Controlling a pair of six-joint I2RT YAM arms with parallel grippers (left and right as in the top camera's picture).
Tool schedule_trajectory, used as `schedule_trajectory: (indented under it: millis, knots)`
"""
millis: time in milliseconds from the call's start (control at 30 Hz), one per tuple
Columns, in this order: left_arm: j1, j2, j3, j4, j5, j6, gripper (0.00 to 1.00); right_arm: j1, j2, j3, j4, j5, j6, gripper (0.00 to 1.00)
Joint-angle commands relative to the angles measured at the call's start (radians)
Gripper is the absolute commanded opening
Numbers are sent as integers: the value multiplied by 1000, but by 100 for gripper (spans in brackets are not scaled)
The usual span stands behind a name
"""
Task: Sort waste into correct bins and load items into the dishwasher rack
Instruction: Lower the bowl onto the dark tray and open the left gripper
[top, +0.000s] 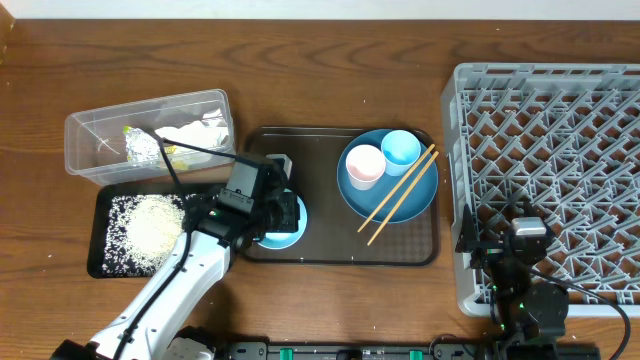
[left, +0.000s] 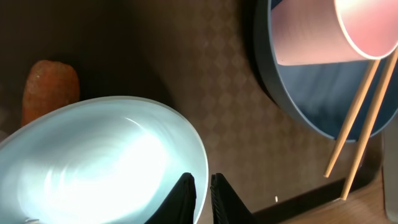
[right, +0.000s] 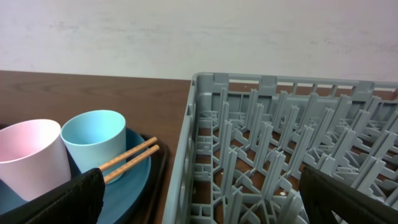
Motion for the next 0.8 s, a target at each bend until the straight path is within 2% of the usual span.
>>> schedule_trajectory:
  millis: [0, 133, 267, 433, 767]
  knots:
    - [-2, 3, 9, 1, -65, 39, 11, -11, 1, -1, -4, -3, 13, 99]
    - [-2, -36, 9, -9, -89, 44, 10, -11, 1, -1, -4, -3, 13, 99]
    - [-2, -101, 9, -31, -93, 113, 10, -11, 1, -1, -4, -3, 13, 99]
    - [-2, -159, 9, -79, -270, 118, 10, -11, 1, -1, -4, -3, 13, 99]
    - [-2, -160, 8, -142, -572, -110, 10, -11, 1, -1, -4, -3, 13, 99]
